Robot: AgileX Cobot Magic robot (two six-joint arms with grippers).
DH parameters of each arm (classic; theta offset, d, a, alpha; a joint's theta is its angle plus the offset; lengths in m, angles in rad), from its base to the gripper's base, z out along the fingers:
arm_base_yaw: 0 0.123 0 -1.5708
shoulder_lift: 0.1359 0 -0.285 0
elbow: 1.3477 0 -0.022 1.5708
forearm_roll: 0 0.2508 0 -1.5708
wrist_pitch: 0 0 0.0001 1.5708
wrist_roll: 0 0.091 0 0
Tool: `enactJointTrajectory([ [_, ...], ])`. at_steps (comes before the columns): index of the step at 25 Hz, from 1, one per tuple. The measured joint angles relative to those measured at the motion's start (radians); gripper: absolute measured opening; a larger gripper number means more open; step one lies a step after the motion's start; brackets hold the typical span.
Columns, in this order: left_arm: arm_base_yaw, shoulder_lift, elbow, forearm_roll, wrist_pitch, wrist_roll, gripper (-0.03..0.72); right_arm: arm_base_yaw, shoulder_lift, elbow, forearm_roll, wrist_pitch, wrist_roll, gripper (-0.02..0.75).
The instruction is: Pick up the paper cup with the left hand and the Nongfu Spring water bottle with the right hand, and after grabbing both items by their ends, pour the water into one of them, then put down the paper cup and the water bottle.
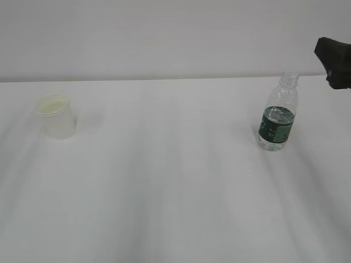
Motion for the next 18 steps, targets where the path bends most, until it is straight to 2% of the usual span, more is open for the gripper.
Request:
enactJointTrajectory([
  [7, 0.0, -0.168, -0.002, -0.022, 0.139, -0.003, 0.557, 0.0, -0.187, 0.0, 0.0, 0.153, 0.0, 0.594],
  [18, 0.0, -0.375, -0.208, -0.026, 0.757, -0.007, 0.557, 0.0, -0.486, 0.0, -0.003, 0.51, -0.018, 0.593],
])
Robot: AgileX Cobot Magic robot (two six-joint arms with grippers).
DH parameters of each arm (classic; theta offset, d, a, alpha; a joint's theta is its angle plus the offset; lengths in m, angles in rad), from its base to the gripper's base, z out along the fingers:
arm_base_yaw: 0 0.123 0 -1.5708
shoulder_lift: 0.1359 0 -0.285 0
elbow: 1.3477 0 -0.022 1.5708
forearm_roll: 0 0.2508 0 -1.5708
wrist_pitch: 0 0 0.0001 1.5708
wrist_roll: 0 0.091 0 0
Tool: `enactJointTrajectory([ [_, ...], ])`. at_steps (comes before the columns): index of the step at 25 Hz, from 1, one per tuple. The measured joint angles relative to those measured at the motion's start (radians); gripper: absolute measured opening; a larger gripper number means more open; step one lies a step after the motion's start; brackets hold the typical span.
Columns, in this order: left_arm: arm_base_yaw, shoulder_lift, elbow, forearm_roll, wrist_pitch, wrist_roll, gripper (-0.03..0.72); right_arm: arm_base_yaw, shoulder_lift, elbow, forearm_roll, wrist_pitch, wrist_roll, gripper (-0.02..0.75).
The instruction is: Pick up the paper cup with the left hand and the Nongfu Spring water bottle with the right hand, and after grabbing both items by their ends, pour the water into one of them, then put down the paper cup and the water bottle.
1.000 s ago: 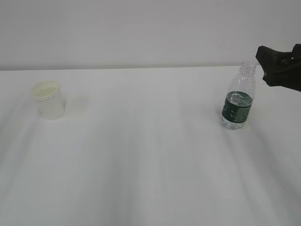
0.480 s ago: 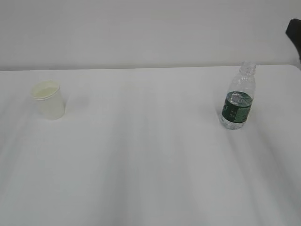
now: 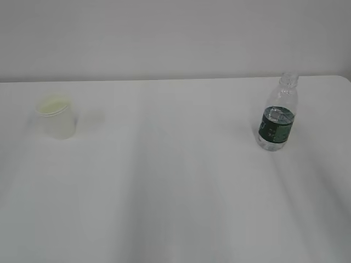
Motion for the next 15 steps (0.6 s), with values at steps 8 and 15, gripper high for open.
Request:
enactJointTrajectory([
  [8, 0.0, -0.063, -0.086, -0.026, 0.431, 0.0, 0.548, 0.0, -0.104, -0.039, -0.004, 0.399, -0.002, 0.593],
  [15, 0.0, -0.067, -0.121, -0.067, 0.706, 0.0, 0.508, 0.0, -0.137, -0.157, -0.004, 0.768, -0.002, 0.592],
])
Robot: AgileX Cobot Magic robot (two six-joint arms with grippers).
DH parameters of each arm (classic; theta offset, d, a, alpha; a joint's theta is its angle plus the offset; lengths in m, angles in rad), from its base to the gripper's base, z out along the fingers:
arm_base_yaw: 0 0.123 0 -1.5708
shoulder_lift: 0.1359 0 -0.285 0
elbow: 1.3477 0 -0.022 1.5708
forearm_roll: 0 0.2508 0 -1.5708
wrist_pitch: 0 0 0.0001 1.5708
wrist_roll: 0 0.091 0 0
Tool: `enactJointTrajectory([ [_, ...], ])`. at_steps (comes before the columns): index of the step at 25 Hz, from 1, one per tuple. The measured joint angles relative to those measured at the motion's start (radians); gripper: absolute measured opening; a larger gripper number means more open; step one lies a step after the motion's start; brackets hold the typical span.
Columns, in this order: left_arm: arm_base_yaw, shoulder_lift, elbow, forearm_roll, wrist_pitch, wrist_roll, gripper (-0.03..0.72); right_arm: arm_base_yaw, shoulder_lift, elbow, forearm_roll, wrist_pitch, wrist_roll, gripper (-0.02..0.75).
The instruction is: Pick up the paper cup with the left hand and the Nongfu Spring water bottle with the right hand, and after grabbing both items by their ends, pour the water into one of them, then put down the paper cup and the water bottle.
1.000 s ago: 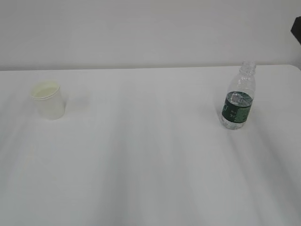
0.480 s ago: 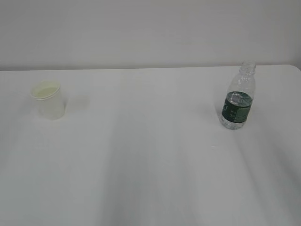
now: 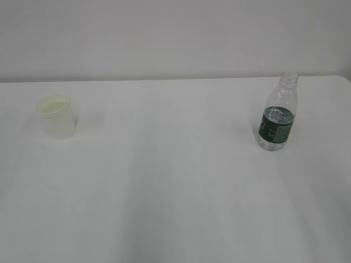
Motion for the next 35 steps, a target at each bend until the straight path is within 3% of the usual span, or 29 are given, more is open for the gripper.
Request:
enactJointTrajectory([
  [6, 0.0, 0.0, -0.002, -0.067, 0.162, -0.001, 0.505, 0.0, -0.014, -0.042, -0.001, 0.228, 0.0, 0.592],
  [15, 0.0, 0.0, -0.002, -0.087, 0.384, -0.001, 0.504, 0.0, -0.016, -0.044, -0.005, 0.428, 0.028, 0.592],
  [25, 0.0, -0.053, 0.072, -0.097, 0.398, -0.001, 0.503, 0.0, -0.116, -0.003, -0.018, 0.463, 0.032, 0.592],
  [35, 0.0, -0.287, 0.136, -0.094, 0.284, -0.001, 0.485, 0.0, -0.295, 0.106, -0.021, 0.451, 0.032, 0.592],
])
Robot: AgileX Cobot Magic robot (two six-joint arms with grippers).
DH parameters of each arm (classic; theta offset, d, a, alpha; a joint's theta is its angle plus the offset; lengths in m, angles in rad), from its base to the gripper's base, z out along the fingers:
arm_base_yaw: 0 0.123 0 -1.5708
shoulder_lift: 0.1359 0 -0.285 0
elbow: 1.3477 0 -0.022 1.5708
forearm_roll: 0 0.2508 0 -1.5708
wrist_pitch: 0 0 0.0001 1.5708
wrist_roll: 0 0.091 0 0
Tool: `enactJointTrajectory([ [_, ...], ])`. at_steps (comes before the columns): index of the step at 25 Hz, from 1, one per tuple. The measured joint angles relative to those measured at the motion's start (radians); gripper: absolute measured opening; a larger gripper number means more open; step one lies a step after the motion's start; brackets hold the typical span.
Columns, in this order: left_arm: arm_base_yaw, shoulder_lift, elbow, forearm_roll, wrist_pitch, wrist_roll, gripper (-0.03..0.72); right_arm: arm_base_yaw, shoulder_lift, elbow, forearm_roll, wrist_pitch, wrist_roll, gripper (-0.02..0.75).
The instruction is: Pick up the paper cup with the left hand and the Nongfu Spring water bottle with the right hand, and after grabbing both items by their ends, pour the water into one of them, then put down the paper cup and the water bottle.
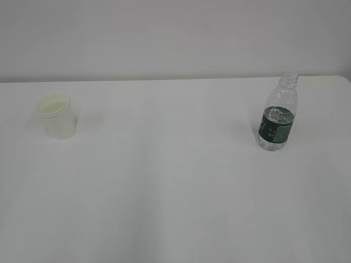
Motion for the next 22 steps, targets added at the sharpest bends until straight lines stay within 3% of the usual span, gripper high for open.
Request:
enactJointTrajectory([
  [10, 0.0, -0.149, 0.057, 0.0, -0.028, 0.033, 0.47, 0.0, -0.161, 0.04, 0.0, -0.032, -0.012, 0.591],
  [22, 0.0, -0.154, 0.093, -0.056, 0.007, 0.091, 0.461, 0.0, -0.189, 0.04, 0.0, -0.034, -0.012, 0.589],
])
